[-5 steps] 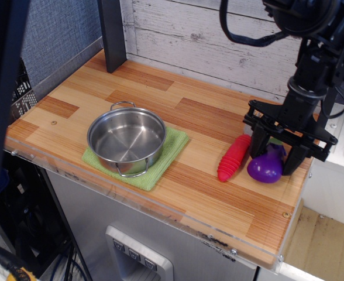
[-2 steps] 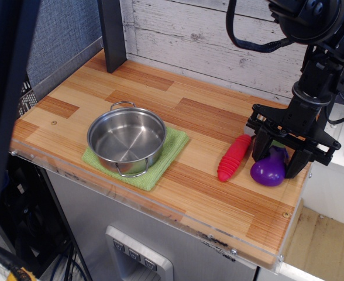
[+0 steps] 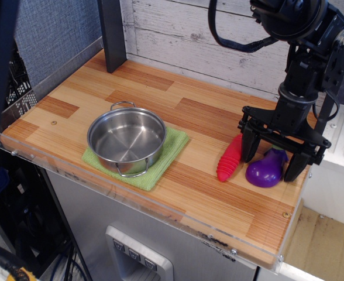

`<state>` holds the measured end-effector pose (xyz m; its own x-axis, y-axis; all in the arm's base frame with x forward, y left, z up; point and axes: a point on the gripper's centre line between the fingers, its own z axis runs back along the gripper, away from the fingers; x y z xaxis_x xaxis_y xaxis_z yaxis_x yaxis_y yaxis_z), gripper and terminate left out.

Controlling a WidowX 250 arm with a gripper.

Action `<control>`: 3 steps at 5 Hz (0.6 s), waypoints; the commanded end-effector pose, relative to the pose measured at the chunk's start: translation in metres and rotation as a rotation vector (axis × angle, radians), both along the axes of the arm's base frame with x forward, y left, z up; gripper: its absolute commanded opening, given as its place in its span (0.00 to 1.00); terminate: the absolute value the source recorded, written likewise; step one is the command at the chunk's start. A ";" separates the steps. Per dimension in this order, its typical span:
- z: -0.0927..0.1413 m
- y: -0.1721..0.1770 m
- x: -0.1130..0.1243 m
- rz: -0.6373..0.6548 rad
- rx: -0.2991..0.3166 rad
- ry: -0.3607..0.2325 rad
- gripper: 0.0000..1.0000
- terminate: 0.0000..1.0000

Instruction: Put the eggplant to the right of the fork.

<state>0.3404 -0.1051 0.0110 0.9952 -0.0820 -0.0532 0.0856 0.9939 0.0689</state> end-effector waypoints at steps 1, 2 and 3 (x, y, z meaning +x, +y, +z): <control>0.058 0.009 0.004 0.002 -0.073 -0.154 1.00 0.00; 0.084 0.011 0.000 -0.009 -0.082 -0.209 1.00 0.00; 0.109 0.015 -0.004 -0.034 -0.079 -0.212 1.00 0.00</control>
